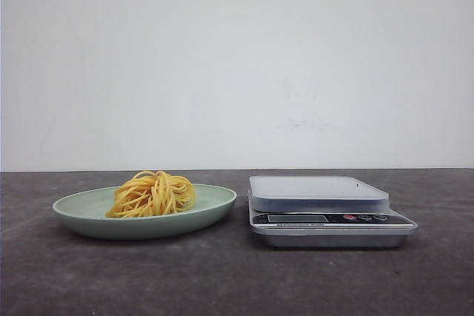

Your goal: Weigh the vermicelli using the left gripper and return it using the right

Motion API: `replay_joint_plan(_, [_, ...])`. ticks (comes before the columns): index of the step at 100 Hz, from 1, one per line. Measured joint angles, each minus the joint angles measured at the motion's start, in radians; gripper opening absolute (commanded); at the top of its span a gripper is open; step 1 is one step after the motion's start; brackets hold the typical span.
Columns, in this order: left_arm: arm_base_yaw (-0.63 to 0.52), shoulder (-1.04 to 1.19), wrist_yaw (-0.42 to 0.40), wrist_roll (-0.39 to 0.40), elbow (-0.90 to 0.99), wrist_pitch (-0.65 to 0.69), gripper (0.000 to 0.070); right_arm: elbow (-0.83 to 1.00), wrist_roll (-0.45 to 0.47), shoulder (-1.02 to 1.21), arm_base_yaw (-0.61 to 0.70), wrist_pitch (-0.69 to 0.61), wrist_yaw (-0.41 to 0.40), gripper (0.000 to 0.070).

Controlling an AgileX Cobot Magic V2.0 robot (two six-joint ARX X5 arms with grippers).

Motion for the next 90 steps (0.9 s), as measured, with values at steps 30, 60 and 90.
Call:
replay_joint_plan(30, [0.0,0.0,0.017,0.047,-0.1,0.187,0.001,-0.303,-0.057,0.0,0.0,0.491,-0.075,0.0007])
replay_joint_plan(60, [0.0,0.0,0.018,0.081,-0.135,0.23,0.0011,-0.402,-0.063,0.0,0.0,0.54,-0.073,0.0007])
replay_joint_plan(90, [0.0,0.0,0.018,0.087,-0.135,0.23,0.0012,-0.402,-0.063,-0.002,0.0,0.544,-0.07,0.0007])
